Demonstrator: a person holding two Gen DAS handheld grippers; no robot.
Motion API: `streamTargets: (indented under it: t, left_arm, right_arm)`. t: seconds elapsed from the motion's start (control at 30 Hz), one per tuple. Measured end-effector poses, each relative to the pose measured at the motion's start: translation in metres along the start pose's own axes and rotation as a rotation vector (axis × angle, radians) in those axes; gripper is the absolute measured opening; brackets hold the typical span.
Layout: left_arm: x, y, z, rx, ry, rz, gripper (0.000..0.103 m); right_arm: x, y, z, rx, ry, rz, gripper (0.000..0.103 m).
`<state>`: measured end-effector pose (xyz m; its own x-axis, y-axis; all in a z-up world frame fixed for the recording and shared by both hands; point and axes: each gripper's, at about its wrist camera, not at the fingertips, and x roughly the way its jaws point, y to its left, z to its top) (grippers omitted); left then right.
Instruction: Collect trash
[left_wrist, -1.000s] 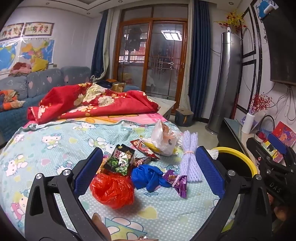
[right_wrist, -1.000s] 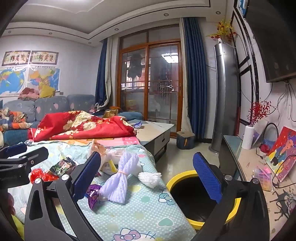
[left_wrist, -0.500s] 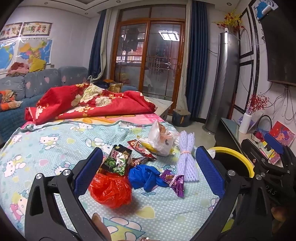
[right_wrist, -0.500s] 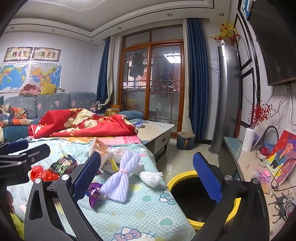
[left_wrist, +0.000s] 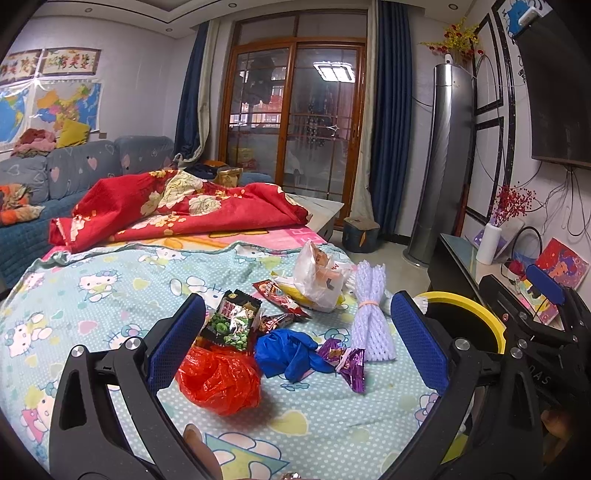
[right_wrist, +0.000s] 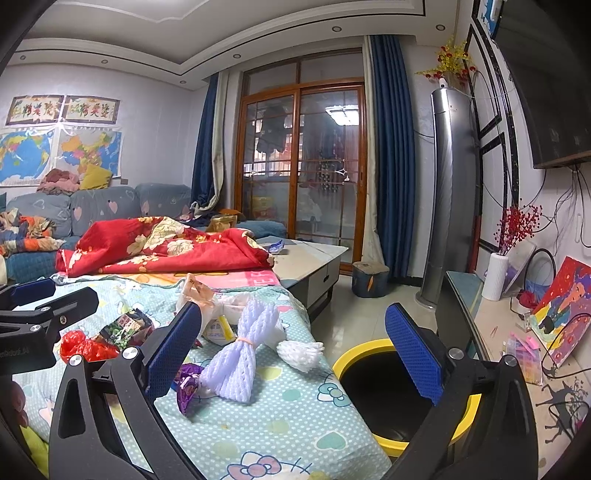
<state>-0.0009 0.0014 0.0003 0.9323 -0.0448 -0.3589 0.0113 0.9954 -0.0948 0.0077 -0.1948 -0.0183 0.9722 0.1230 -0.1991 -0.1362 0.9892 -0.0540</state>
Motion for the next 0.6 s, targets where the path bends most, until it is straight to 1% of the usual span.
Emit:
streamTargets:
  t: [0.6]
  left_arm:
    - [-0.0016, -0.0024, 0.0017, 0.008, 0.0, 0.006, 0.092]
  right_arm:
    - [0.0002, -0.0018, -0.0013, 0.007, 0.001, -0.001, 0.097]
